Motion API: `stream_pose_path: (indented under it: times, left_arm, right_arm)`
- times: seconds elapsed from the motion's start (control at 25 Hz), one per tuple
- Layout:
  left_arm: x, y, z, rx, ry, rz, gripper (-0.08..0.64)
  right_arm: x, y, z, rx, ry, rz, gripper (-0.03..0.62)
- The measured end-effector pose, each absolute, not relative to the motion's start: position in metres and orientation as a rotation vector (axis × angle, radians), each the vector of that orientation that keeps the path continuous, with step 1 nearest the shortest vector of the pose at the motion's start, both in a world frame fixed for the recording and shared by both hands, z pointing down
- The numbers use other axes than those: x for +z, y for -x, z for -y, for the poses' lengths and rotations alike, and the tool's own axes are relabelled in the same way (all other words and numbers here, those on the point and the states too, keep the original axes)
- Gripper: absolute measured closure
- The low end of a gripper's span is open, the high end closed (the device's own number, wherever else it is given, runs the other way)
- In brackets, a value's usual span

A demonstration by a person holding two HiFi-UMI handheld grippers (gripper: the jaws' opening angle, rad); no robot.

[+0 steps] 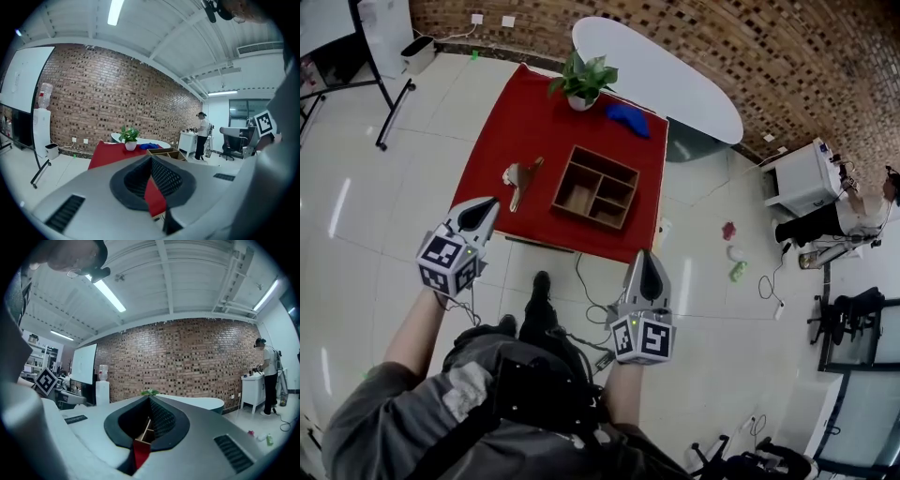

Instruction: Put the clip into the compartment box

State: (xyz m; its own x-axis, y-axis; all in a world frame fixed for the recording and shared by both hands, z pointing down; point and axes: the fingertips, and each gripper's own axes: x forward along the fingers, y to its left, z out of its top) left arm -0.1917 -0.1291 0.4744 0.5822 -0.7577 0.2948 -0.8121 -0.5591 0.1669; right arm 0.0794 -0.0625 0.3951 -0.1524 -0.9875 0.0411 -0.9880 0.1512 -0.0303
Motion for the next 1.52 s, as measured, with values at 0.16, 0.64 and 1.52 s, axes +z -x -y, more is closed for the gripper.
stream_pose_path:
  times: [0.16,0.64,1.52]
  left_arm:
    - [0.488,0.177,0.168,0.302,-2.507,1.314,0.471]
    - [0.594,0.168,0.276,0.653,-2.303,1.269,0.32]
    - [0.684,0.139,0.357,0.887,-1.986,1.056,0.396]
  right_arm:
    - [0.403,-0.104,0.111,0.088,-2.037,2.395,0.574]
    - [0.418,-0.157,0.242,0.106,-2.016,2.411,0.574]
    - [0.46,-0.196,0.35,0.18,-1.922,2.456,0.574]
